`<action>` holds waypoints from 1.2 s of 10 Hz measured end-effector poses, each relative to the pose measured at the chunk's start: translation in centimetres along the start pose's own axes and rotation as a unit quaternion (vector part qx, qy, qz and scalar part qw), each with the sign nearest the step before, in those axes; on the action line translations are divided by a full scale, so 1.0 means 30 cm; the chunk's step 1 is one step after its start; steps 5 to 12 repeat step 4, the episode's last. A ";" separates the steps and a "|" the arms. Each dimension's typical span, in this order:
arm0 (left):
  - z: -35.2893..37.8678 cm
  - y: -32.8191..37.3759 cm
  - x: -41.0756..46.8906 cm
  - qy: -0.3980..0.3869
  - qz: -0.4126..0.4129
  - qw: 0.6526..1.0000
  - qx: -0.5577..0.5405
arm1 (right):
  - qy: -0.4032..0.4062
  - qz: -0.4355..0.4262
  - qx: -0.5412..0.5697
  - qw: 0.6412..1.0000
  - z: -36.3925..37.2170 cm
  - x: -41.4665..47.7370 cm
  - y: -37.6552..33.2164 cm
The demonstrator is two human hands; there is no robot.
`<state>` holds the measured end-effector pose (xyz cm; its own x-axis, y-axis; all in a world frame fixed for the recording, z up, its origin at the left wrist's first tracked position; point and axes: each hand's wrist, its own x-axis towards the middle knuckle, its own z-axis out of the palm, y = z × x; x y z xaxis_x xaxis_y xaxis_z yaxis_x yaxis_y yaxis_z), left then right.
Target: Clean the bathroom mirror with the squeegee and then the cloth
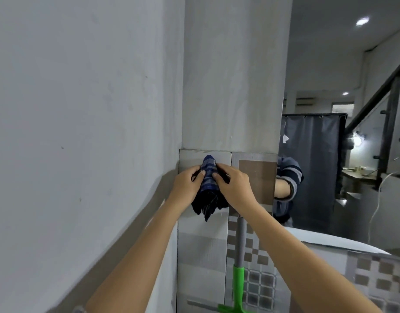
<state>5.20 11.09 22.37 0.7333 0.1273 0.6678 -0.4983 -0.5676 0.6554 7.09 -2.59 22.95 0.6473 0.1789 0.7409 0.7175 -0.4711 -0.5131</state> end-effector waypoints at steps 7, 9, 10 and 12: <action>0.027 0.222 -0.222 -0.065 0.061 0.974 0.209 | -0.088 0.068 -0.196 0.974 -0.255 -0.230 0.016; 0.027 0.222 -0.222 -0.065 0.061 0.974 0.209 | -0.088 0.068 -0.196 0.974 -0.255 -0.230 0.016; 0.027 0.222 -0.222 -0.065 0.061 0.974 0.209 | -0.088 0.068 -0.196 0.974 -0.255 -0.230 0.016; 0.027 0.222 -0.222 -0.065 0.061 0.974 0.209 | -0.088 0.068 -0.196 0.974 -0.255 -0.230 0.016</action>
